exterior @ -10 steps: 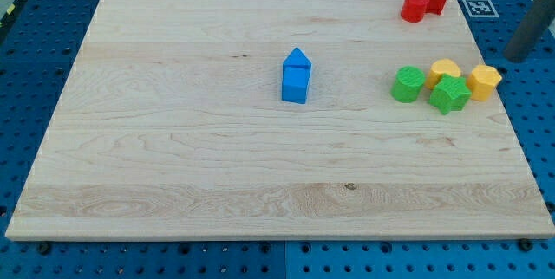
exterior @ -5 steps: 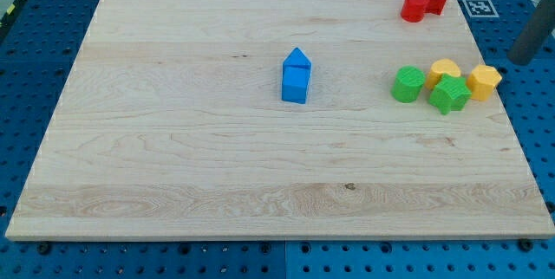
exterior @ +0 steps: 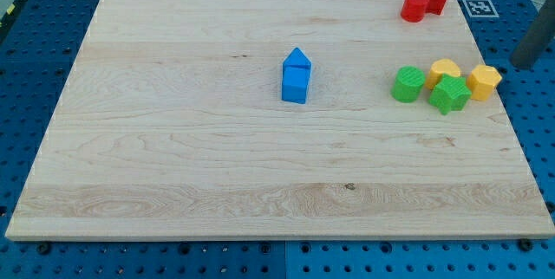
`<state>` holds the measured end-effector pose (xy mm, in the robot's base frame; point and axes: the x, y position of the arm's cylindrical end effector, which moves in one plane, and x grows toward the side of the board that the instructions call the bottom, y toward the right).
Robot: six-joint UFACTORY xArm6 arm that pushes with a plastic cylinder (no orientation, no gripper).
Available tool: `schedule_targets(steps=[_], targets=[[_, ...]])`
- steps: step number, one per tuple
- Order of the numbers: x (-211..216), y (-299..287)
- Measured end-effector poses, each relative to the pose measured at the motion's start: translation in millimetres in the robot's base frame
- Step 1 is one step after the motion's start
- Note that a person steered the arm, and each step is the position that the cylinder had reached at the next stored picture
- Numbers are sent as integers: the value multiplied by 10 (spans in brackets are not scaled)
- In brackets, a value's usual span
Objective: Push the yellow hexagon into the yellow heart
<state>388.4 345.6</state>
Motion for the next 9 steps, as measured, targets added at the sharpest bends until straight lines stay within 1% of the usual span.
schedule_targets(steps=[1, 2, 3, 4, 5, 6, 7, 8, 9], targets=[[411, 0], [440, -226], [440, -571], [250, -924], [241, -952], [57, -1225], [12, -1379], [-39, -1386], [-275, -1387]])
